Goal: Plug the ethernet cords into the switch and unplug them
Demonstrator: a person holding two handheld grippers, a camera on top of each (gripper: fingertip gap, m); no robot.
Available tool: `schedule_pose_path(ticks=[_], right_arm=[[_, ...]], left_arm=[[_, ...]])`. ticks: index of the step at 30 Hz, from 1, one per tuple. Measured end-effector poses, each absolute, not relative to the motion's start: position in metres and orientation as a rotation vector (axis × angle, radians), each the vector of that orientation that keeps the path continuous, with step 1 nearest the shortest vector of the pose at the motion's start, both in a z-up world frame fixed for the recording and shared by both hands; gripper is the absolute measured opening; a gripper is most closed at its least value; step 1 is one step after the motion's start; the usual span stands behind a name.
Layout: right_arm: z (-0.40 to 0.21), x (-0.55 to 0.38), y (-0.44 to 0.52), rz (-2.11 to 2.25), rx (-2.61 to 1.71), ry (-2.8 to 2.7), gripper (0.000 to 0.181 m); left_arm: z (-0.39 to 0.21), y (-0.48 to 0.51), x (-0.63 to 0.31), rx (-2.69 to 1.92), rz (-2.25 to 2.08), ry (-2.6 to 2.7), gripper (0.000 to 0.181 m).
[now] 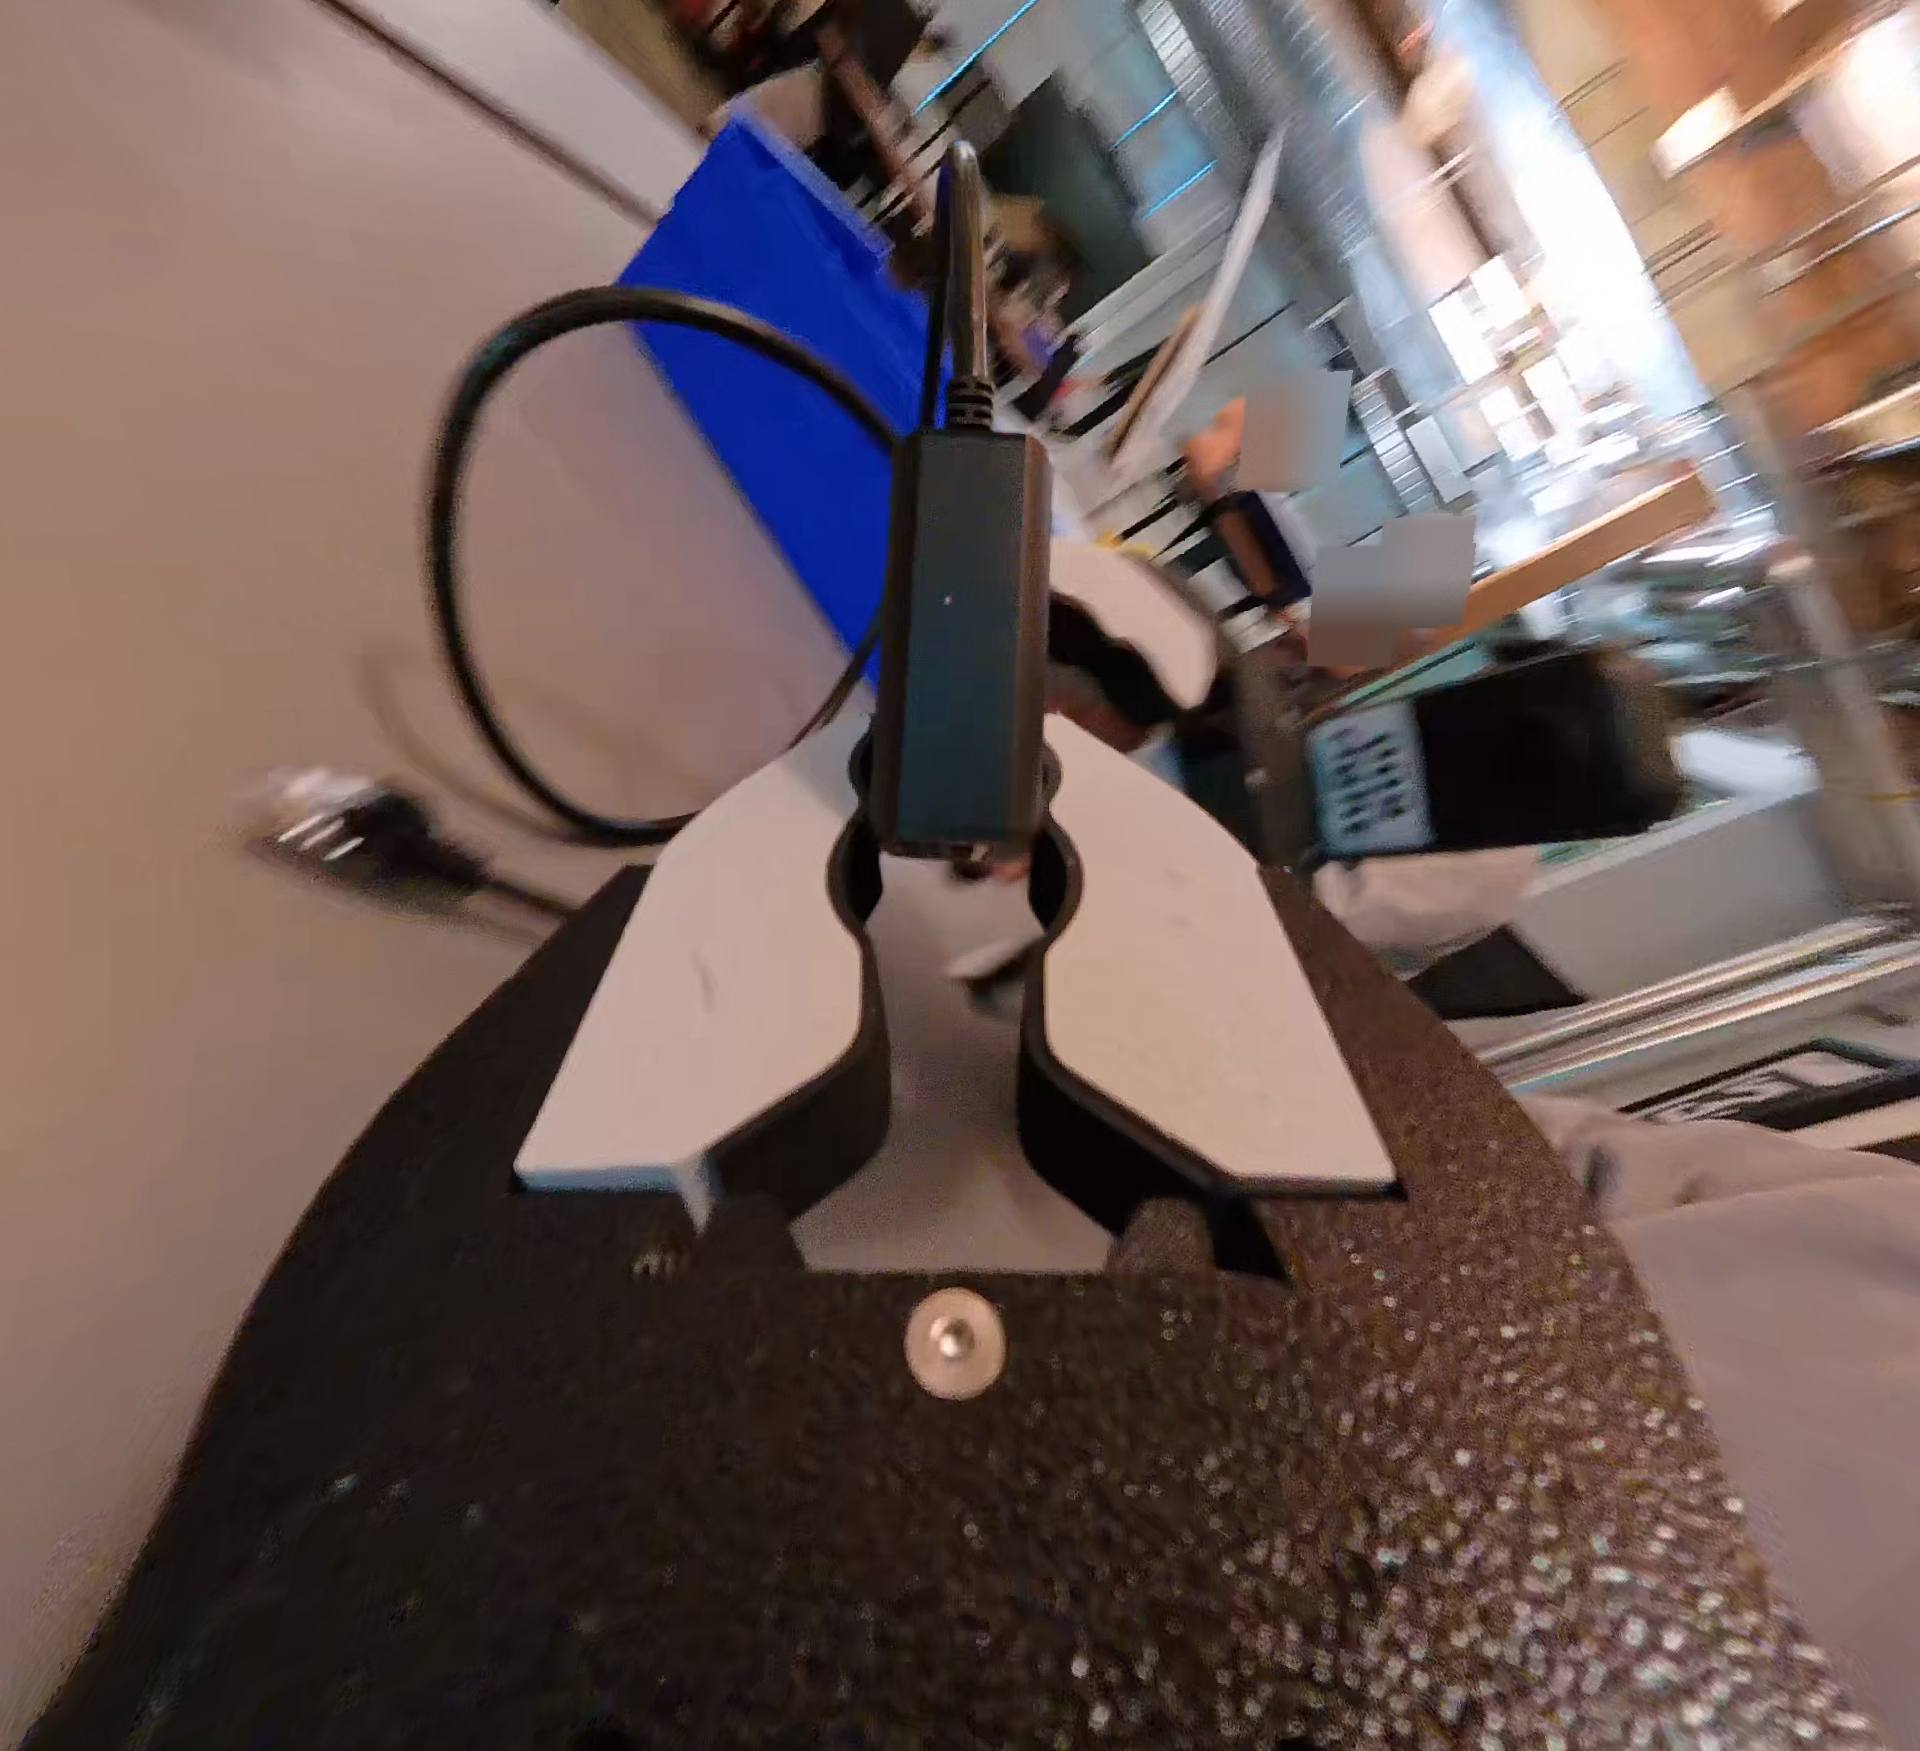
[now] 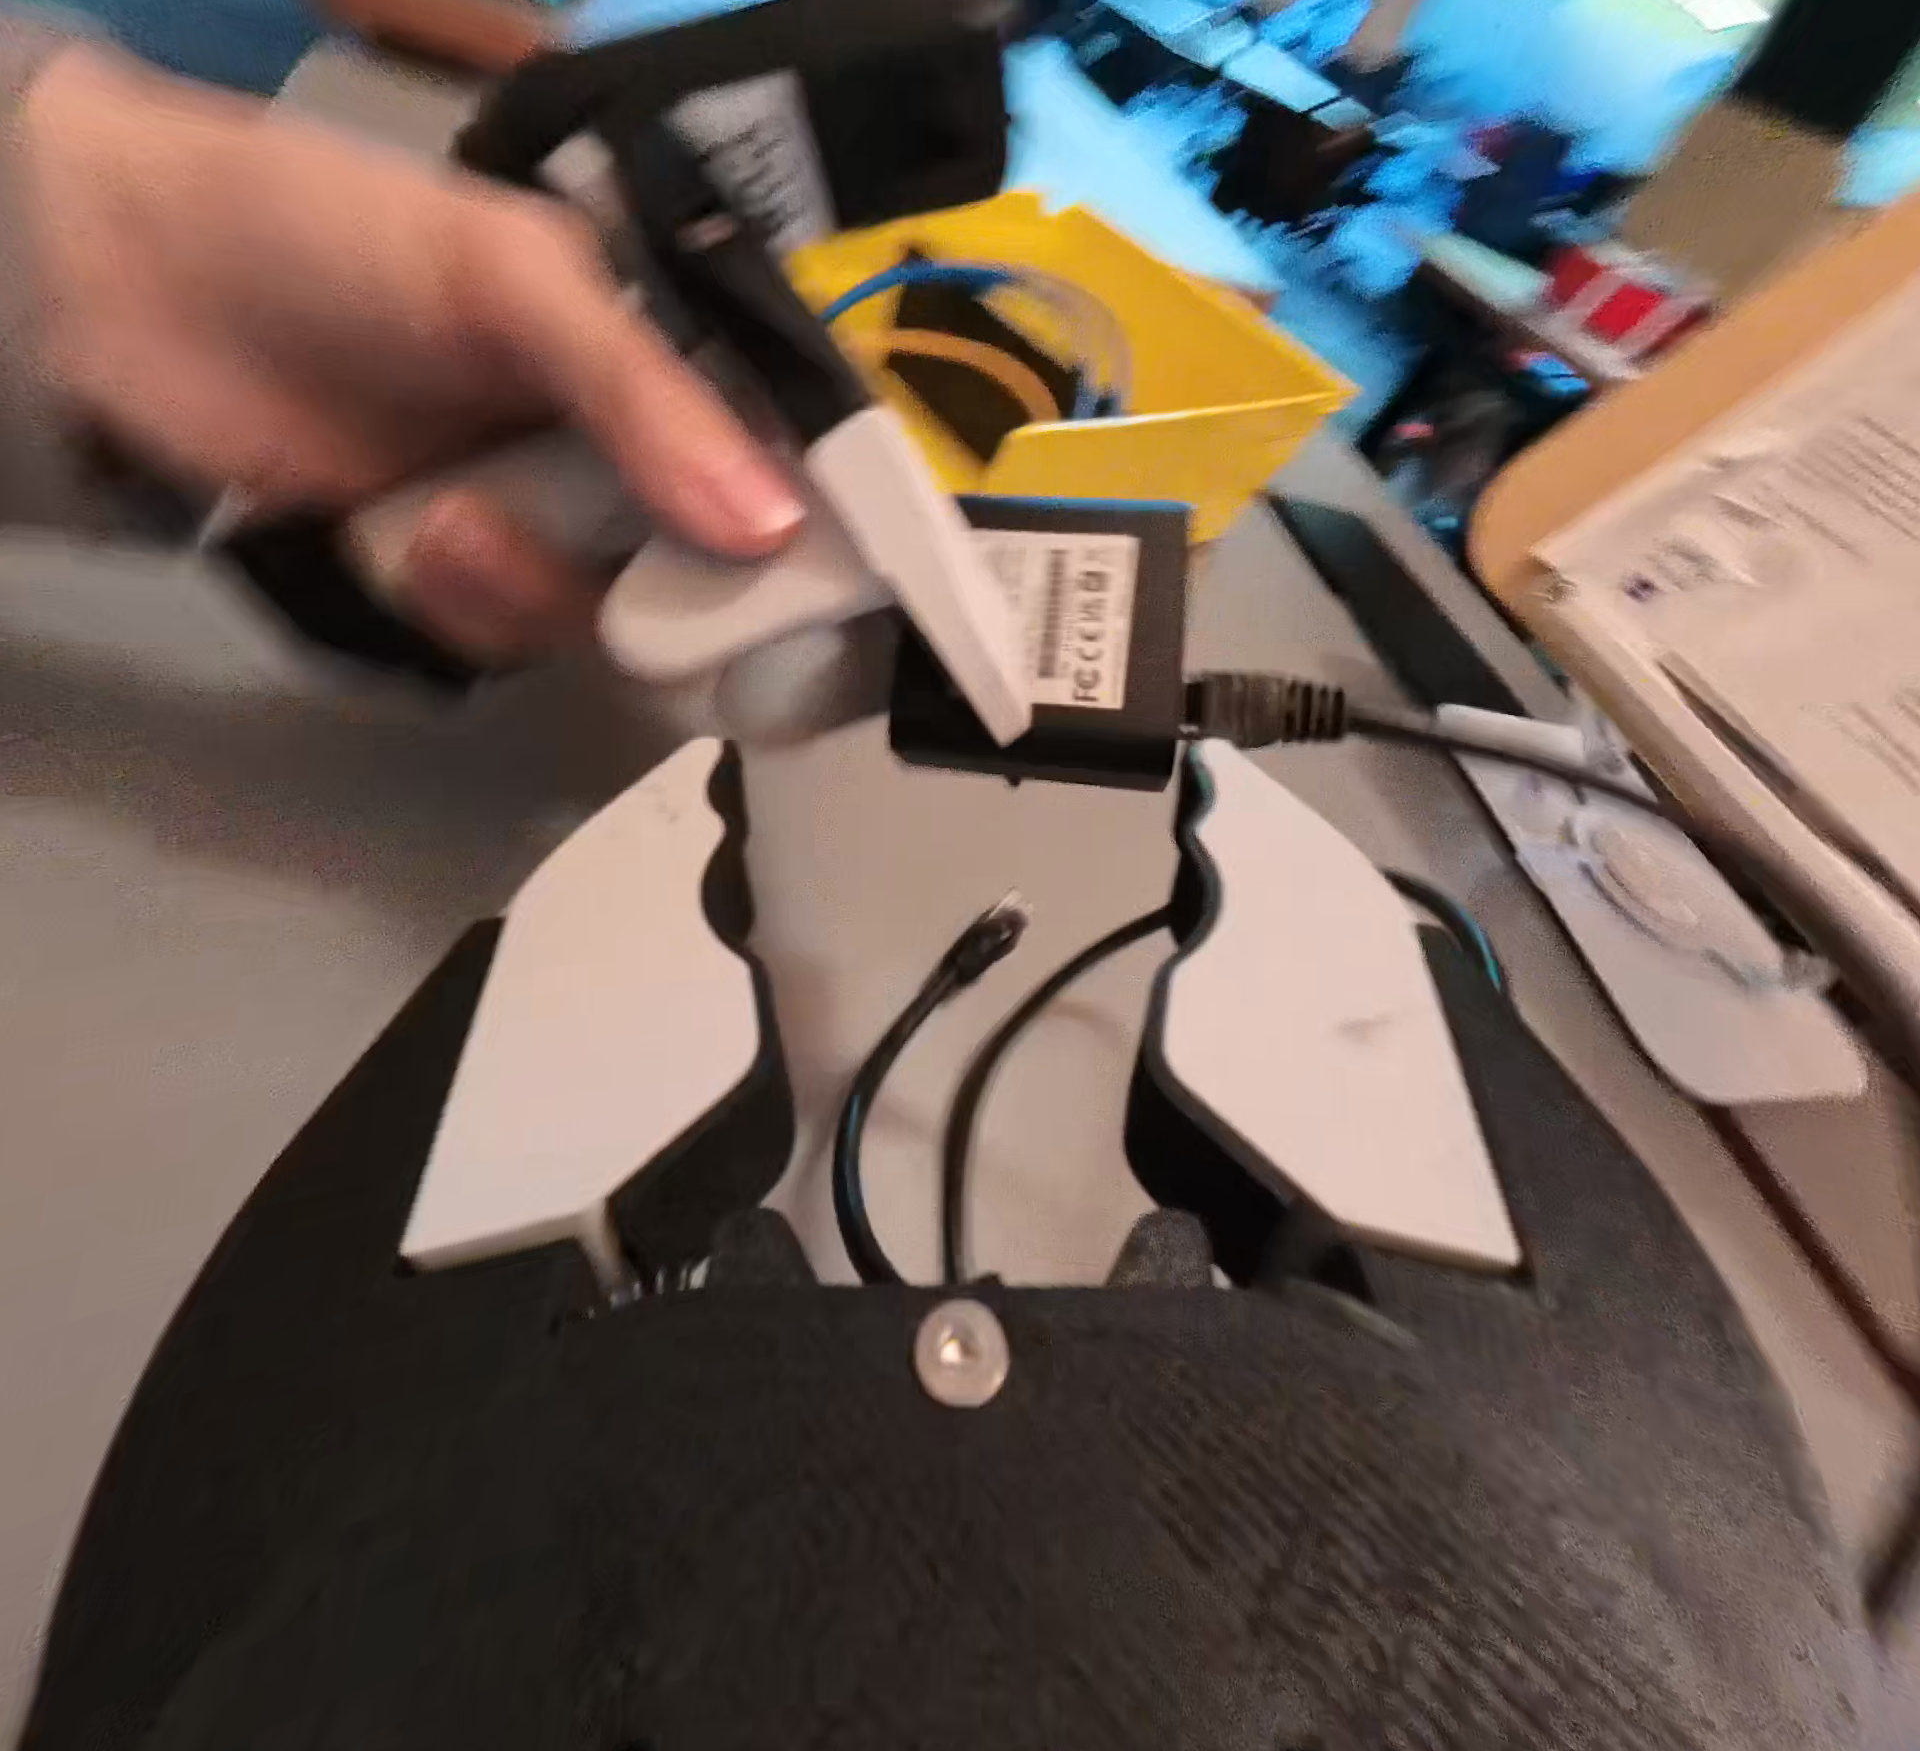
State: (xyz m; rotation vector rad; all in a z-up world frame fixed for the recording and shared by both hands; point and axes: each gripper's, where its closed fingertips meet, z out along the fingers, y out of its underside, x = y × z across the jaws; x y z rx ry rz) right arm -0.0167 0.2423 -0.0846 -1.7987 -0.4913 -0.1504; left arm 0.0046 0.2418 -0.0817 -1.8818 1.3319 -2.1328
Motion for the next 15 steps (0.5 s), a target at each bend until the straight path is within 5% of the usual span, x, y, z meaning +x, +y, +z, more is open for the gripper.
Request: schedule_pose_path(ticks=[4,8,15], right_arm=[[-0.054,-0.015,0.218,-0.516,-1.71,-0.783,0.106],[-0.051,-0.031,0.218,-0.407,-1.62,-0.819,0.091],[-0.085,-0.037,0.216,-0.155,-1.712,-0.826,0.091]], left_arm=[[-0.1,0.243,-0.02,-2.04,-1.732,1.831,0.024],[-0.091,0.212,-0.047,-2.041,-1.713,2.404,0.023],[-0.083,0.186,-0.056,-1.825,-1.763,2.884,0.024]])
